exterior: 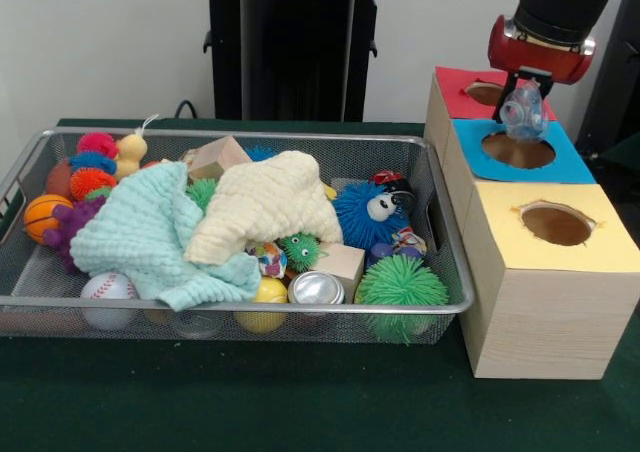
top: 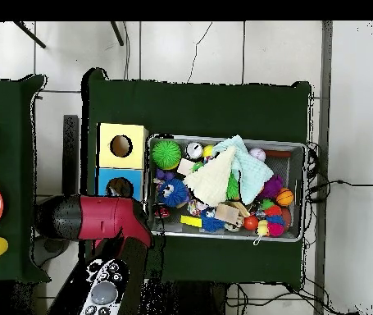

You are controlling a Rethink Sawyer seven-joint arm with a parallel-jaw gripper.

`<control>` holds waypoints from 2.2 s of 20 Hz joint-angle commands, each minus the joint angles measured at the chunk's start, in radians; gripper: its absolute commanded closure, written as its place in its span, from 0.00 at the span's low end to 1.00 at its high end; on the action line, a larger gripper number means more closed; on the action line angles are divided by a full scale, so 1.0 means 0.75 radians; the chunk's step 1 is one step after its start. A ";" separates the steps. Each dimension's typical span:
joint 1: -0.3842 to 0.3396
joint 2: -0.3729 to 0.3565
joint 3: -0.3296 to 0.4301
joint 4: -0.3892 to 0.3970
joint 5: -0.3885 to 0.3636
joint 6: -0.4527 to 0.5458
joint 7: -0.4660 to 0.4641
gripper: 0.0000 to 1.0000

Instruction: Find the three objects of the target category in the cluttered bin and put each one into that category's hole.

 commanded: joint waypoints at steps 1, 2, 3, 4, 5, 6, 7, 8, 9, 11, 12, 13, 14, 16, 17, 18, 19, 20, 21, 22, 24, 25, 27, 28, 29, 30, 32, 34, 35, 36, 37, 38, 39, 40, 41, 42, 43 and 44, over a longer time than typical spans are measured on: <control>-0.062 0.049 0.067 -0.010 -0.002 -0.059 0.225 1.00; -0.071 0.046 0.078 -0.004 -0.003 -0.077 0.211 1.00; -0.080 0.042 0.090 0.002 -0.004 -0.095 0.197 1.00; -0.089 0.039 0.101 0.008 -0.005 -0.112 0.182 0.00; -0.094 0.035 0.112 0.009 -0.008 -0.116 0.169 0.00; -0.090 0.036 0.107 0.004 -0.010 -0.118 0.175 0.00; -0.094 0.031 0.112 0.002 -0.013 -0.123 0.167 0.00; -0.073 0.028 0.083 -0.017 -0.028 -0.120 0.184 0.00; -0.079 0.022 0.093 -0.025 -0.021 -0.107 0.180 0.00; -0.081 0.018 0.092 -0.035 -0.019 -0.096 0.182 0.00; -0.080 0.015 0.090 -0.032 -0.016 -0.096 0.188 0.00; -0.079 0.010 0.087 -0.027 -0.020 -0.101 0.187 0.00; -0.079 0.006 0.089 -0.021 -0.015 -0.093 0.191 0.00; -0.083 0.003 0.089 -0.021 -0.018 -0.099 0.186 0.00; -0.083 0.000 0.088 -0.016 -0.019 -0.102 0.185 0.00; -0.082 -0.004 0.087 -0.011 -0.017 -0.103 0.188 0.00; -0.087 -0.005 0.094 -0.001 -0.013 -0.110 0.186 0.00; -0.093 -0.007 0.100 0.008 -0.010 -0.117 0.184 0.00; -0.104 -0.014 0.110 0.026 0.000 -0.121 0.183 0.00; -0.117 -0.019 0.117 0.041 -0.001 -0.147 0.173 0.00; -0.150 -0.042 0.117 0.051 -0.021 -0.152 0.131 0.00; -0.167 -0.068 0.113 0.058 -0.029 -0.126 0.106 0.00; -0.192 -0.131 0.106 0.095 -0.049 -0.104 0.063 0.00; -0.212 -0.153 0.107 0.109 -0.058 -0.102 0.040 0.00; -0.243 -0.164 0.119 0.123 -0.062 -0.110 0.015 0.00; -0.273 -0.166 0.134 0.133 -0.071 -0.130 -0.010 0.00; -0.329 -0.157 0.164 0.139 -0.086 -0.159 -0.049 0.00; -0.372 -0.158 0.185 0.141 -0.106 -0.171 -0.075 0.00; -0.385 -0.156 0.188 0.128 -0.117 -0.164 -0.084 0.00; -0.400 -0.158 0.191 0.124 -0.127 -0.152 -0.092 0.00; -0.413 -0.156 0.194 0.111 -0.140 -0.142 -0.100 0.00; -0.427 -0.155 0.199 0.106 -0.152 -0.140 -0.104 0.00; -0.438 -0.153 0.205 0.102 -0.160 -0.140 -0.104 0.00; -0.448 -0.149 0.209 0.098 -0.174 -0.142 -0.101 0.00; -0.463 -0.135 0.221 0.093 -0.186 -0.158 -0.099 0.00; -0.475 -0.125 0.232 0.095 -0.194 -0.169 -0.092 0.00; -0.481 -0.113 0.239 0.096 -0.206 -0.185 -0.081 0.00; -0.486 -0.103 0.246 0.097 -0.218 -0.206 -0.069 0.00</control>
